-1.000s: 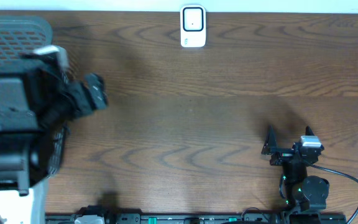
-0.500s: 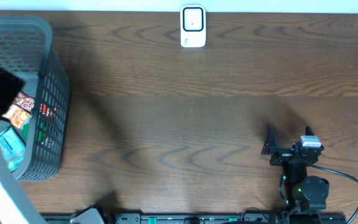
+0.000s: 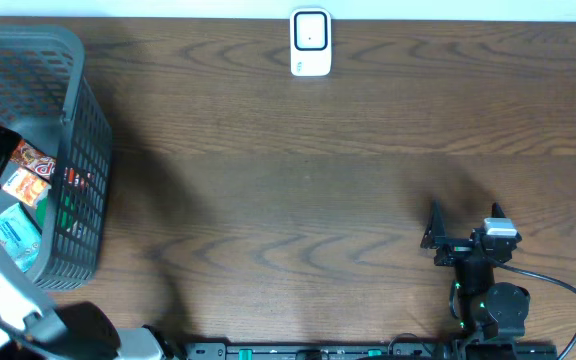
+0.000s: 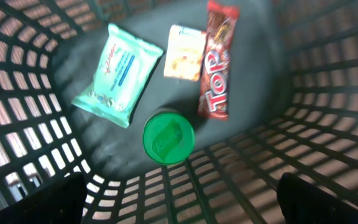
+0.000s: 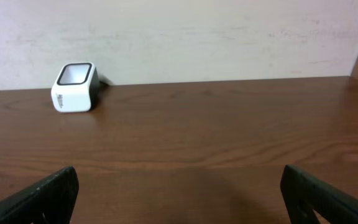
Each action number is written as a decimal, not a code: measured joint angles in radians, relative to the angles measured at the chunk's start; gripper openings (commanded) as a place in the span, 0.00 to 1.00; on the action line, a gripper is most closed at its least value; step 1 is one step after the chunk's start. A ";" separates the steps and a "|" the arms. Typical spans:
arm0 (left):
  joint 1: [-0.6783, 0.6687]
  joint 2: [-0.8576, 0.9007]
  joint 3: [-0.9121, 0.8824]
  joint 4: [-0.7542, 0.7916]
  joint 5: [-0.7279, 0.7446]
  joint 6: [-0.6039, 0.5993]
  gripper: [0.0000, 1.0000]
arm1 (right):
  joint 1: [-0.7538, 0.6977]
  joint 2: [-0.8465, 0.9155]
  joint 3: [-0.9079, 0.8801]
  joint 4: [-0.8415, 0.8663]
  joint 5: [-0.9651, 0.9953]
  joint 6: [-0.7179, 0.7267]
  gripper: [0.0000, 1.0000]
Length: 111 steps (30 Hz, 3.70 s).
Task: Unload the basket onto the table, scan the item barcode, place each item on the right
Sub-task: 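Reach the left gripper into the basket toward the green-capped bottle, then grasp the green-capped white bottle with the left gripper and lift, then carry the bottle to the table centre and set it down upright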
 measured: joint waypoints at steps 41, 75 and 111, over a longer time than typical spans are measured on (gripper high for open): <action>0.000 0.267 -0.492 0.299 0.020 -0.015 0.92 | 0.000 0.000 0.000 0.000 0.000 0.000 0.99; 0.000 0.050 -0.357 0.187 0.023 -0.014 0.65 | 0.000 0.000 0.000 0.000 0.000 0.000 0.99; -0.514 -0.512 -0.344 0.267 0.463 -0.028 0.65 | 0.000 0.000 0.000 0.000 0.000 0.000 0.99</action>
